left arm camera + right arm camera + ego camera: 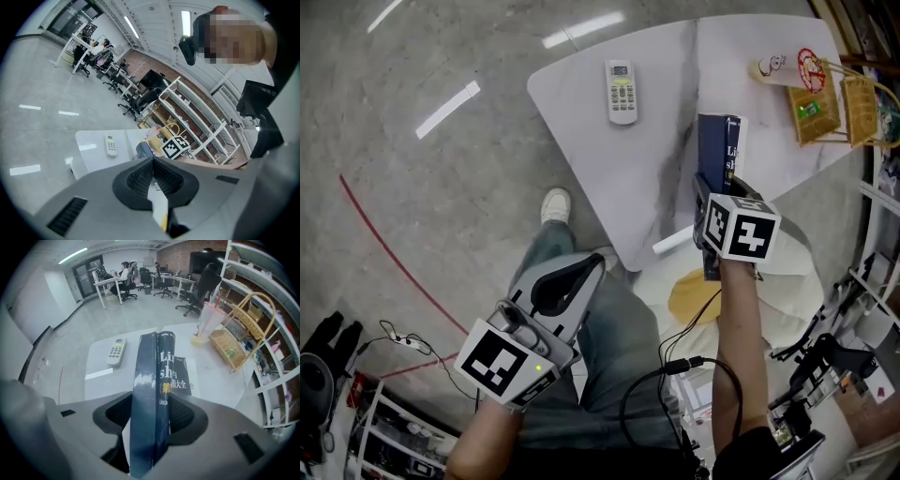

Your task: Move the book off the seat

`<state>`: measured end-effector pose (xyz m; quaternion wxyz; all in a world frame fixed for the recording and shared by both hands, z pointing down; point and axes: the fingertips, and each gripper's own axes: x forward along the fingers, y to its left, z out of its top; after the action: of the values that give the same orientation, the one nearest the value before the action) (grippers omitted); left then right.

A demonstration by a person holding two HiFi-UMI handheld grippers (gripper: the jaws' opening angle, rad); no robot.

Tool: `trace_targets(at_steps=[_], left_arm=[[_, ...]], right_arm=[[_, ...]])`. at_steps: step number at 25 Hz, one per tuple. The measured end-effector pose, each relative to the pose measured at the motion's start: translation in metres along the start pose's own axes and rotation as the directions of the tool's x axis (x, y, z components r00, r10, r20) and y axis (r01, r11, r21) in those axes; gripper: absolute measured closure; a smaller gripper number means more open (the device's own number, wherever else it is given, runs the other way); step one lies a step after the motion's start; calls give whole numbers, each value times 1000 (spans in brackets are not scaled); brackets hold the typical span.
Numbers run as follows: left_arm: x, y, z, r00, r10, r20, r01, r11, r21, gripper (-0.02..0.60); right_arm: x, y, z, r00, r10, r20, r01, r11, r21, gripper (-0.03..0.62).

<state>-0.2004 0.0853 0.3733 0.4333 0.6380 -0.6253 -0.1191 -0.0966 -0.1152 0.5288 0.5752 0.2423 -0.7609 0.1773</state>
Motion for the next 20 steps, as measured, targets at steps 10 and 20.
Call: trace_targets(at_steps=[10, 20], left_arm=[[-8, 4, -3, 1000, 1, -13, 0, 1000, 11, 575], [-17, 7, -13, 999, -12, -42, 13, 1000, 28, 575]], right_arm=[[39, 38, -22, 996, 85, -29, -83, 995, 58, 368], [35, 43, -41, 995, 96, -1, -94, 985, 146, 370]])
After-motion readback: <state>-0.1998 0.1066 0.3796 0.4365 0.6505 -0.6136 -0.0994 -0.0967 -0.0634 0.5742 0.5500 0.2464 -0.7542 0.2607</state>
